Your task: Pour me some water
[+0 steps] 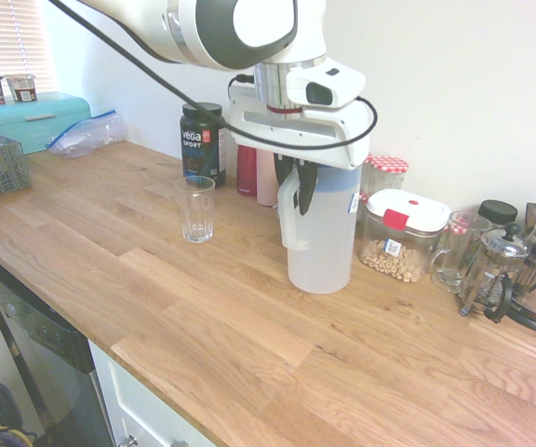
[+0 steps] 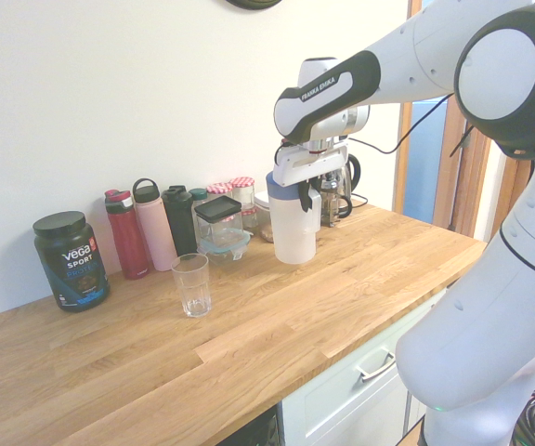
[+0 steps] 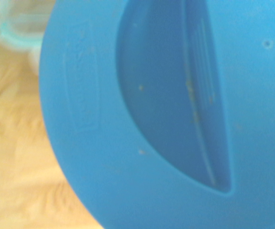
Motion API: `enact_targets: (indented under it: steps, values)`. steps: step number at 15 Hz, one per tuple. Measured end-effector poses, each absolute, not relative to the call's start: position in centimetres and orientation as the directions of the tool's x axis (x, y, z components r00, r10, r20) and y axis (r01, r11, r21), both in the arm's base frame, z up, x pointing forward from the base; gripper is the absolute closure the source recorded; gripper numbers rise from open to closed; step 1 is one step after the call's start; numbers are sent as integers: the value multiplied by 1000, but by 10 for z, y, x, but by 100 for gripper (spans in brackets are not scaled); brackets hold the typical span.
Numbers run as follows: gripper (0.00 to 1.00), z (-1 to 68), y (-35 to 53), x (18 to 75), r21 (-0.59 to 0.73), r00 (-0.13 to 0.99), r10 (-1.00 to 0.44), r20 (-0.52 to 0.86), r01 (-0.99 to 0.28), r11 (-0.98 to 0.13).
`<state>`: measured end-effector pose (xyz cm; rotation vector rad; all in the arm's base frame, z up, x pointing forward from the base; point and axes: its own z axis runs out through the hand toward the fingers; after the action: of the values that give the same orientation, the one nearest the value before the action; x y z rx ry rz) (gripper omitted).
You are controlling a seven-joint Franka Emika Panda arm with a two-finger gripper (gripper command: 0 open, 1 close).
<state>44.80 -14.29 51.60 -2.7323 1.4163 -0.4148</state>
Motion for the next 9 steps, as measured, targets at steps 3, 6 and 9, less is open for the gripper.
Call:
enact_targets:
  steps: [3, 6, 9]
  values:
    - [100, 514, -149, 446, -169, 486, -848, 210, -837, -521]
    - [100, 510, -150, 444, -156, 469, -863, 189, -853, -498]
    - [100, 504, -151, 446, -145, 469, -865, 178, -857, -494]
